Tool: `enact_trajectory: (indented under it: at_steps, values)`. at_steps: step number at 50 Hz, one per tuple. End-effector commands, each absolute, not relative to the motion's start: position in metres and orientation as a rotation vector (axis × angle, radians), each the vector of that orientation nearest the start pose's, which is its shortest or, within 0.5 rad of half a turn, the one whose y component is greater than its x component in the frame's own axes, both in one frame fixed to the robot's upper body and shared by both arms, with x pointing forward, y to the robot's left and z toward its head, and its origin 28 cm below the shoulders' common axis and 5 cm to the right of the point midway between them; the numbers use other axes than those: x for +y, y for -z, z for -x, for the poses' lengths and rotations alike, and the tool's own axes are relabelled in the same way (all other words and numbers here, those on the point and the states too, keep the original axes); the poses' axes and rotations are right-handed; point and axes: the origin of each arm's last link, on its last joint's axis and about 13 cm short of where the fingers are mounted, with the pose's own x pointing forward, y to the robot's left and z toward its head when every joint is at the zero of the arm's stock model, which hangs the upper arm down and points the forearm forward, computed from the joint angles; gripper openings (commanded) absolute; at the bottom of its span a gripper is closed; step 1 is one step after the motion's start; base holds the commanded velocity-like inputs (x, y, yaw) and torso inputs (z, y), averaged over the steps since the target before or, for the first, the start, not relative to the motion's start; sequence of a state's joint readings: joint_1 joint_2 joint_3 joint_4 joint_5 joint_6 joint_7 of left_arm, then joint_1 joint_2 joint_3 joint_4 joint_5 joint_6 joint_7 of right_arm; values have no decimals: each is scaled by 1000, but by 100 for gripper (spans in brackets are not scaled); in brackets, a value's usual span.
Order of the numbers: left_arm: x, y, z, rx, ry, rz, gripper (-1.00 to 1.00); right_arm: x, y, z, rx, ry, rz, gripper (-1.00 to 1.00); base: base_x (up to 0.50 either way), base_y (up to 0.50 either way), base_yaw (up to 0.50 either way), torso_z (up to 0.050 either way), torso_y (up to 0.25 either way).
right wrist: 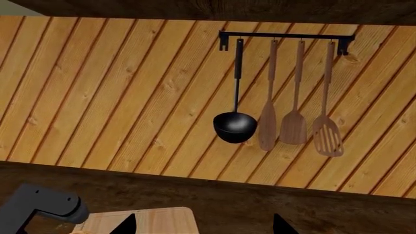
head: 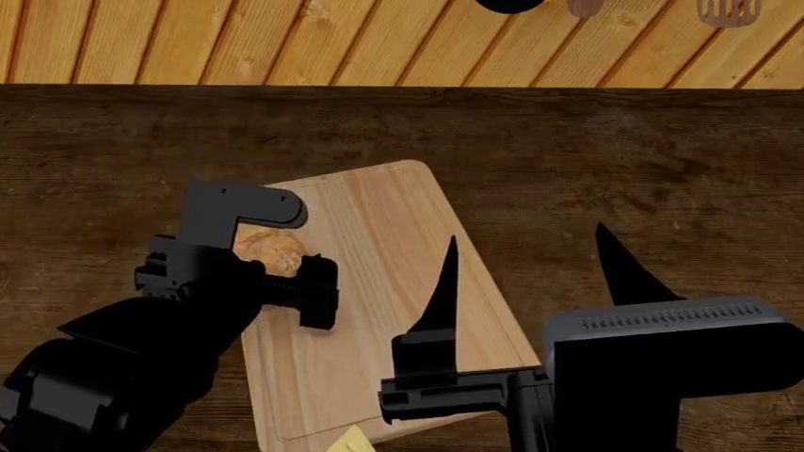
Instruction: Place the bread and cheese on the cutting board.
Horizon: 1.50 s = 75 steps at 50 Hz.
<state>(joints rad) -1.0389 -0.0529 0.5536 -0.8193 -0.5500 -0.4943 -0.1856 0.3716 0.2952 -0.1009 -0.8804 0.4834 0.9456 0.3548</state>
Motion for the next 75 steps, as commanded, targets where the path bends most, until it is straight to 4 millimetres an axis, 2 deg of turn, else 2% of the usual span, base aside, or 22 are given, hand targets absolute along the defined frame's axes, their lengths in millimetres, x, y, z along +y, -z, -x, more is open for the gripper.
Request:
enact_trajectory:
  at_steps: [1,10,18,26,35,41,45,50,54,61,70,75]
  values:
    - [157,-134,-384,336,158,-33,100,-95,-191,-205,-225,-106,45,100,0,0,0,0,0]
    - [158,-144,-380,285,144,-44,100,-94,-191,-205,-225,-109,46,100,0,0,0,0,0]
    - [164,-160,-358,180,117,-43,100,-95,-195,-201,-236,-110,43,100,0,0,0,0,0]
    - [188,-171,-322,68,71,14,100,-94,-196,-199,-241,-111,48,100,0,0,0,0,0]
    - [196,-185,-276,-50,105,53,100,-93,-198,-195,-239,-123,51,100,0,0,0,0,0]
    - [205,-175,-253,-66,119,50,100,-94,-197,-188,-214,-151,34,100,0,0,0,0,0]
    - [210,-169,-241,-67,124,64,100,-90,-206,-184,-177,-223,23,100,0,0,0,0,0]
    - [217,-169,-232,-83,101,75,100,-87,-216,-181,-124,-259,56,100,0,0,0,0,0]
    - [219,-170,-225,-95,102,94,100,-83,-217,-174,-109,-270,59,100,0,0,0,0,0]
    - [224,-162,-220,-96,96,114,100,-77,-207,-170,-65,-321,56,100,0,0,0,0,0]
    - [226,-156,-224,-78,80,112,100,-74,-198,-164,-27,-378,68,100,0,0,0,0,0]
    - [224,-154,-224,-73,86,106,100,-72,-192,-155,-17,-415,39,100,0,0,0,0,0]
